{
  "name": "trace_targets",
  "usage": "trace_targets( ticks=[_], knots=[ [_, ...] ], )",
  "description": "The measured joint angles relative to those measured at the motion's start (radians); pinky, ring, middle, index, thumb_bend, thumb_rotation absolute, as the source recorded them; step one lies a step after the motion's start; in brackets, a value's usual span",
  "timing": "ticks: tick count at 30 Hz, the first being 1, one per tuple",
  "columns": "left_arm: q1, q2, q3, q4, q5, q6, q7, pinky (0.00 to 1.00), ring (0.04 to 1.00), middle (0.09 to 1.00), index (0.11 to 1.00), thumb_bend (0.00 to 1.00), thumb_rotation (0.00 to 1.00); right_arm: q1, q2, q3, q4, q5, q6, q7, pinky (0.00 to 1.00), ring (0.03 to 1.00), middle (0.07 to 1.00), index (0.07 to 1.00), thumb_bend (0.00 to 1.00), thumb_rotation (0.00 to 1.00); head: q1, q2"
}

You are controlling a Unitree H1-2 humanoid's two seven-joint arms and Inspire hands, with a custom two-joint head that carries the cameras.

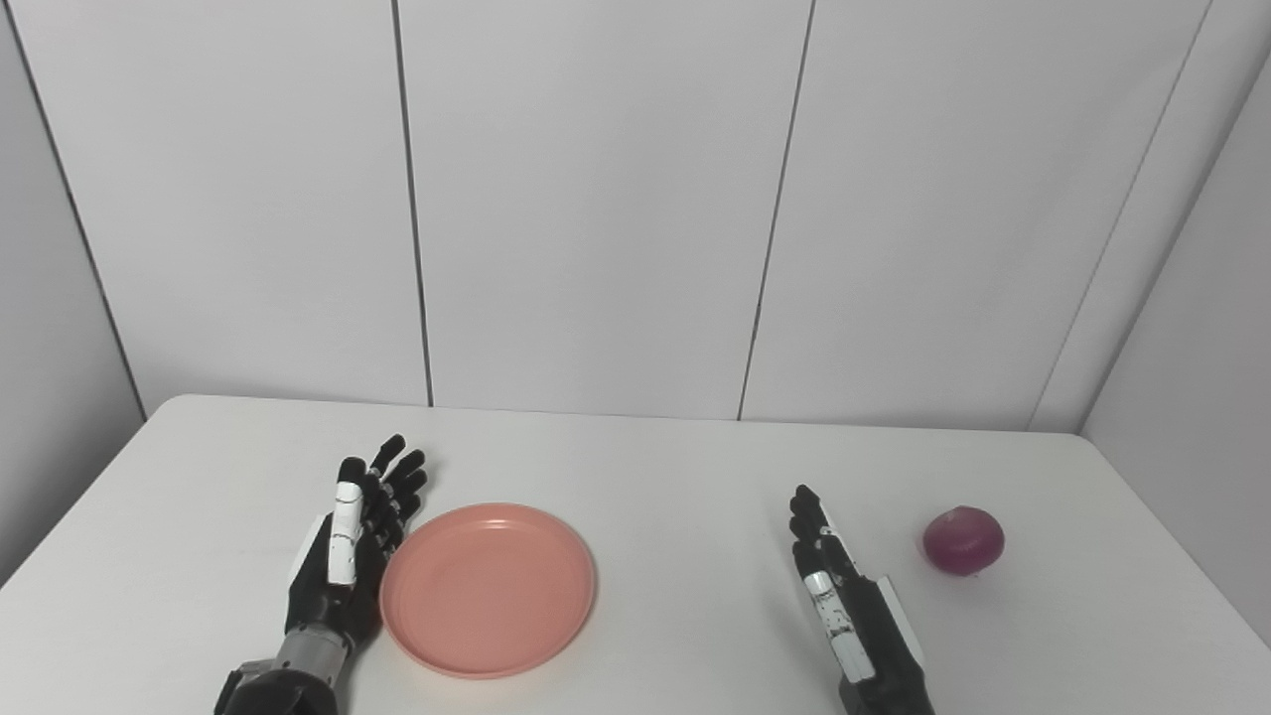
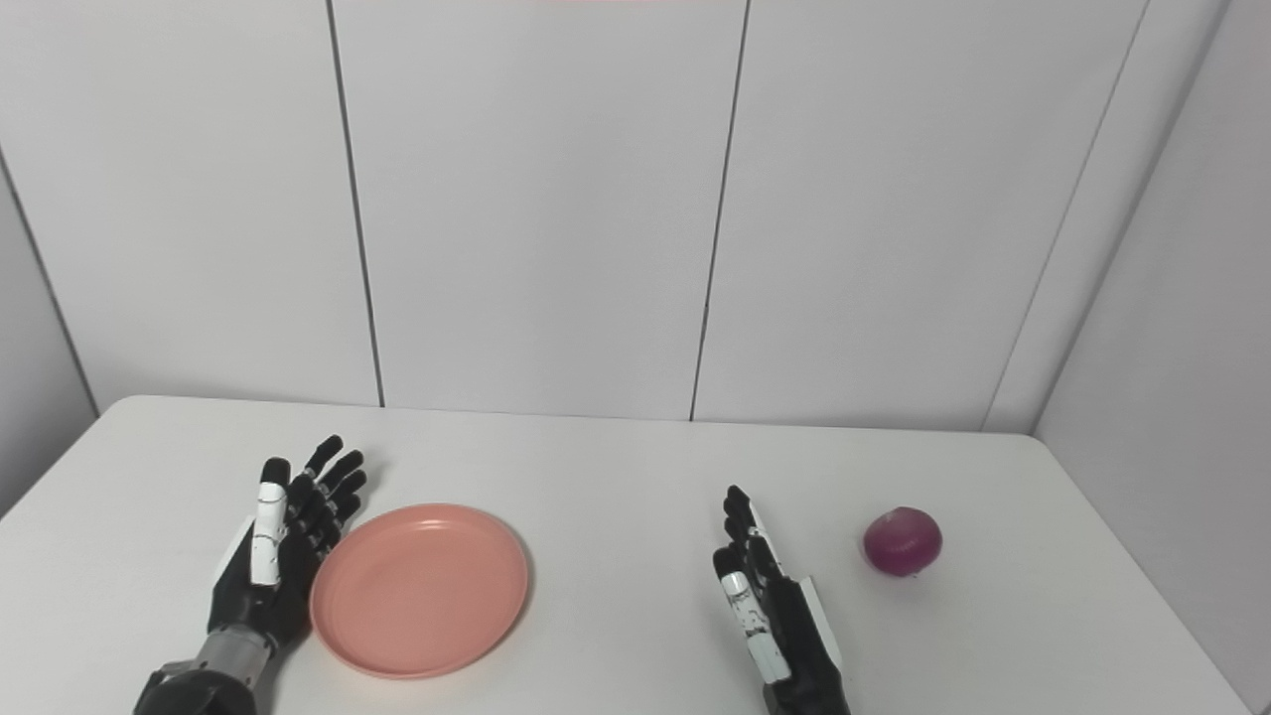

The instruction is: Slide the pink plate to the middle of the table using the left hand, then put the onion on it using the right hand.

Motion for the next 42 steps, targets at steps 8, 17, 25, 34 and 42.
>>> trace_targets(
  ticks=[8,17,25,34,42],
  knots=[
    [0.009,-0.012,-0.014,-0.012,0.010,-0.003,0.003,0.98,0.952,0.939,0.939,0.83,1.00,-0.001,0.002,0.002,0.002,-0.001,0.000,0.000,1.00,1.000,1.000,0.996,0.67,0.91,0.005,-0.003],
    [0.017,-0.041,-0.044,-0.021,0.052,-0.010,0.022,1.00,0.962,0.937,0.941,0.85,1.00,-0.001,0.001,0.001,0.002,0.001,0.002,0.000,1.00,1.000,0.995,0.998,0.67,0.90,0.035,0.002],
    [0.036,-0.063,-0.066,-0.050,0.073,-0.009,0.038,0.98,0.951,0.934,0.938,0.85,1.00,-0.001,0.001,0.001,-0.002,0.007,0.004,0.001,1.00,1.000,0.994,0.996,0.65,0.89,0.034,0.008],
    [0.063,-0.073,-0.123,-0.094,0.150,0.003,0.065,0.94,0.917,0.914,0.919,0.88,1.00,-0.001,0.001,0.001,-0.005,0.007,0.012,0.000,1.00,1.000,0.992,0.992,0.66,0.90,0.035,0.014],
    [0.099,-0.075,-0.193,-0.150,0.205,0.050,0.070,1.00,0.939,0.926,0.932,0.85,1.00,-0.001,0.002,0.002,-0.006,0.006,0.018,0.000,1.00,1.000,0.993,0.993,0.66,0.89,0.032,0.017]
  ],
)
